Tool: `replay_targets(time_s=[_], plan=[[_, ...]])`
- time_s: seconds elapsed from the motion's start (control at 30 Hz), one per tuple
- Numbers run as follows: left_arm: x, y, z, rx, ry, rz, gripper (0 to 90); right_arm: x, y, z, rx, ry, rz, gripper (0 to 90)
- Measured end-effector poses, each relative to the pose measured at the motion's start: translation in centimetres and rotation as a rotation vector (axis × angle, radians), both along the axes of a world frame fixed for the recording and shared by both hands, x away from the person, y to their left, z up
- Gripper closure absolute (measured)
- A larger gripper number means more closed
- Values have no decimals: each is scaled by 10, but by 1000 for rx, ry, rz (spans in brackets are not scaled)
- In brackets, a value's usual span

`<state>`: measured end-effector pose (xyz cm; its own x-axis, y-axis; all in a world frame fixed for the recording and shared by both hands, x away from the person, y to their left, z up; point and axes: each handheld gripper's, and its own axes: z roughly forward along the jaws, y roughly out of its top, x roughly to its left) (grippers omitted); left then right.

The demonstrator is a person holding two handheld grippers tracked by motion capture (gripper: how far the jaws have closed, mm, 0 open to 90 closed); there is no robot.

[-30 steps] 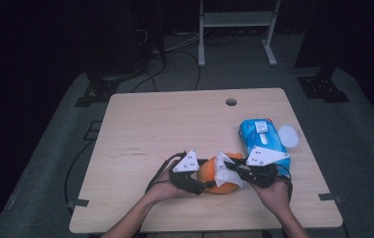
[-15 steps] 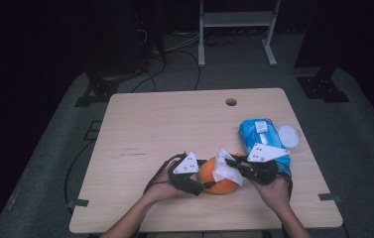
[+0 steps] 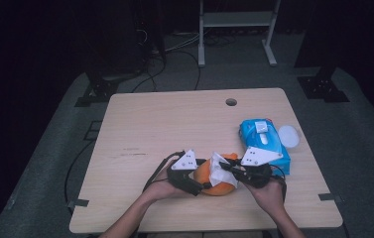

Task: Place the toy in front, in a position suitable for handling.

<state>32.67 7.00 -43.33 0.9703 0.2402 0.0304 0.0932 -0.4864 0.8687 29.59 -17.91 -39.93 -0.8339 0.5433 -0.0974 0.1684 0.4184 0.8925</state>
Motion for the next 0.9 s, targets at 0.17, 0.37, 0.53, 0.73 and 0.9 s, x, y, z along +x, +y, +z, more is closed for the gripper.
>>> replay_targets(time_s=[0.17, 0.37, 0.53, 0.73, 0.9], plan=[[5, 2, 0, -29, 64, 11, 202, 5, -7, -3, 26, 31, -8, 820], [6, 2, -1, -74, 116, 43, 219, 5, -4, -3, 22, 40, -22, 818], [-5, -11, 5, -56, 35, 39, 287, -4, 5, 6, 11, -12, -1, 818], [-10, -13, 3, -25, -16, 15, 303, -9, 27, 5, -39, -21, 72, 817], [-6, -8, 0, -31, -5, 16, 295, 0, 3, 7, -27, -12, -5, 816]])
